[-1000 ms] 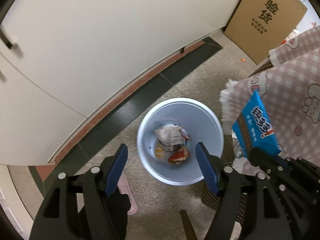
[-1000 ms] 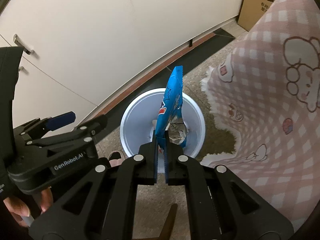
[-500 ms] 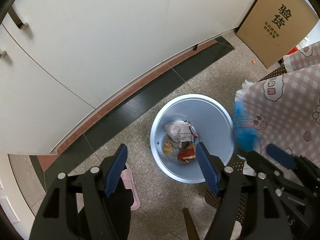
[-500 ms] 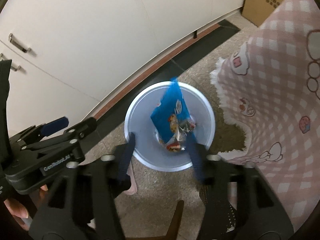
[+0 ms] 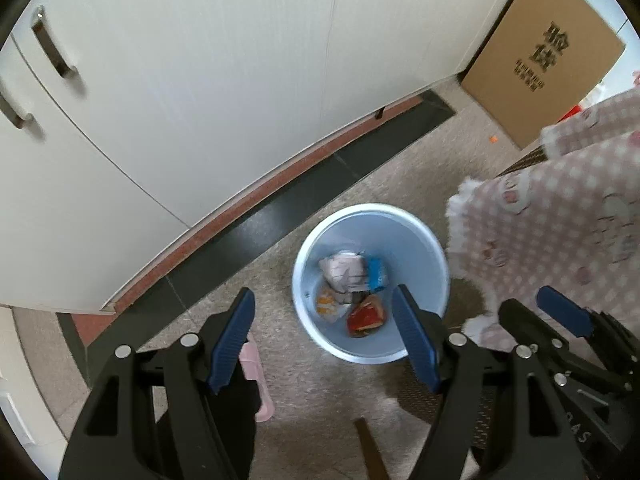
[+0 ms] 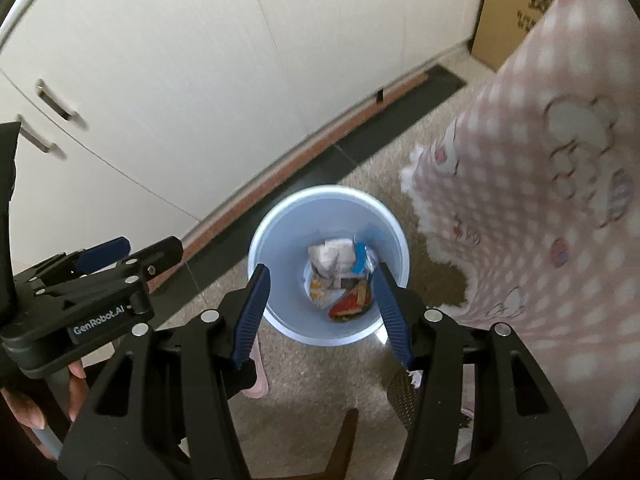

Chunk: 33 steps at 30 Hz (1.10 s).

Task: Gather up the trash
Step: 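Move both open tools back over the table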

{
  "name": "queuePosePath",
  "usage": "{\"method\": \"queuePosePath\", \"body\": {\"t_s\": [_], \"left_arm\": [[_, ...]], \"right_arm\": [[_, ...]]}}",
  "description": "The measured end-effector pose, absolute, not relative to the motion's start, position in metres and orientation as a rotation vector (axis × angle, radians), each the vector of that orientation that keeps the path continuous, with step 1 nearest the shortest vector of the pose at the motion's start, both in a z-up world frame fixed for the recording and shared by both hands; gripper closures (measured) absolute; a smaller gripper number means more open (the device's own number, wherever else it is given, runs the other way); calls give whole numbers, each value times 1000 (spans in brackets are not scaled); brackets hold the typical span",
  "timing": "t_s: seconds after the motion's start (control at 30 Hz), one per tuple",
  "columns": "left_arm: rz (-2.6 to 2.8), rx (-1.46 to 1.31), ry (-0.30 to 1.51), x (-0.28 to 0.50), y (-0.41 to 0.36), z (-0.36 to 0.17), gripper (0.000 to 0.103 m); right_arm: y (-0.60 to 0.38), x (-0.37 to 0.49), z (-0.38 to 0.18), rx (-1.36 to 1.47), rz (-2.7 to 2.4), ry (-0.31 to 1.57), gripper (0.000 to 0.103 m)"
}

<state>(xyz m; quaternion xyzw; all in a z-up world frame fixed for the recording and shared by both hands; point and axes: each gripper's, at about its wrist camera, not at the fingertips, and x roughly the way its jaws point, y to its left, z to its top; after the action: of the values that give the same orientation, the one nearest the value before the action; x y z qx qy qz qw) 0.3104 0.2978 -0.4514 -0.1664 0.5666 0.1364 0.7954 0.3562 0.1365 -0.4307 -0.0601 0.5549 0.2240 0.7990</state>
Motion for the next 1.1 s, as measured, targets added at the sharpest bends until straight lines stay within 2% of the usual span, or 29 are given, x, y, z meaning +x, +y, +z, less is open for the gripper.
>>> {"method": "queuePosePath", "body": {"t_s": [0.37, 0.6, 0.8, 1.1], "left_arm": [[363, -288, 911, 279, 280, -314, 30], [299, -223, 714, 271, 223, -228, 30], [101, -181, 694, 300, 141, -190, 30], [-230, -99, 704, 351, -2, -167, 29]], "right_arm": [[107, 314, -278, -89, 524, 845, 50], [41, 291, -204, 12, 504, 683, 48], [-39, 289, -171, 55, 362, 610, 46], [-193, 300, -171, 162, 79, 590, 44]]}}
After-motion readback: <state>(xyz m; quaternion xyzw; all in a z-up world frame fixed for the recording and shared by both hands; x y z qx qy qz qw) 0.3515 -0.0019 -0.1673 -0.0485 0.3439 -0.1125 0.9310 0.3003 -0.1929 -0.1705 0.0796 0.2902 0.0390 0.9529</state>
